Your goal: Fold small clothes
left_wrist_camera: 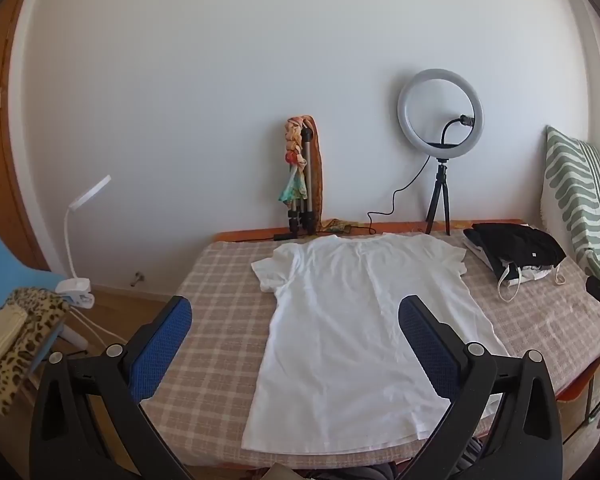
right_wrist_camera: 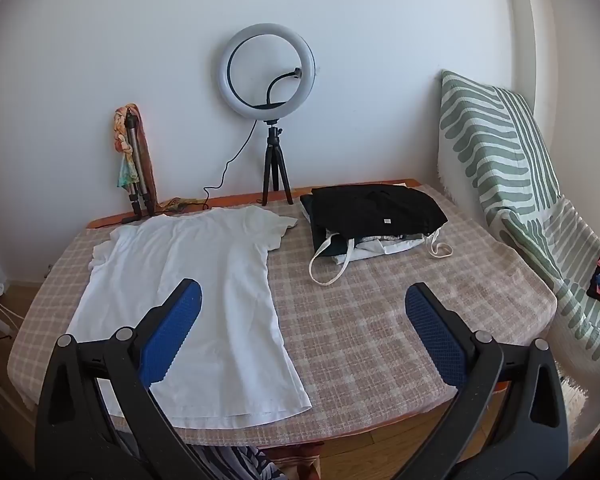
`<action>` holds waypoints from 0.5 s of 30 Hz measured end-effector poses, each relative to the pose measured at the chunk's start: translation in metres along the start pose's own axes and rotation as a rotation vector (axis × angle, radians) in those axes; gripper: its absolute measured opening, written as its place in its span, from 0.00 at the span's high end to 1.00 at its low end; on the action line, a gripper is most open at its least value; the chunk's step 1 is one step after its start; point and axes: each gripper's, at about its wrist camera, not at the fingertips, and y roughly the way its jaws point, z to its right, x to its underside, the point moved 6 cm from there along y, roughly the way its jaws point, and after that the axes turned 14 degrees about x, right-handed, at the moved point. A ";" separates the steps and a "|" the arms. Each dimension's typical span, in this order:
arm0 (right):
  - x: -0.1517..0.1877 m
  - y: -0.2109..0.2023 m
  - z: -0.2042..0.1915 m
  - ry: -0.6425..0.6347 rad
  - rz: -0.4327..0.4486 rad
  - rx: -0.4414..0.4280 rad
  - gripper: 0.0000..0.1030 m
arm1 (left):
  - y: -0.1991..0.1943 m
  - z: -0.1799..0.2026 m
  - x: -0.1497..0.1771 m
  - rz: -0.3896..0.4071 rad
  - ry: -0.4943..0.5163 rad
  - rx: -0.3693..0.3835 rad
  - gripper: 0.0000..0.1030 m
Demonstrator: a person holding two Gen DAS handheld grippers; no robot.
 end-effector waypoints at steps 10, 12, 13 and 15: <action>-0.001 0.001 -0.003 -0.005 0.010 0.008 0.00 | -0.002 -0.001 -0.002 0.008 -0.008 0.001 0.00; -0.001 0.001 -0.003 -0.006 0.008 0.007 0.00 | -0.002 -0.002 -0.003 0.007 -0.011 0.004 0.00; -0.002 0.000 -0.003 -0.005 0.008 0.007 0.00 | -0.002 -0.001 -0.003 0.007 -0.013 0.004 0.00; -0.001 0.001 -0.002 -0.007 0.008 0.007 0.00 | -0.004 -0.002 -0.005 0.007 -0.014 0.003 0.00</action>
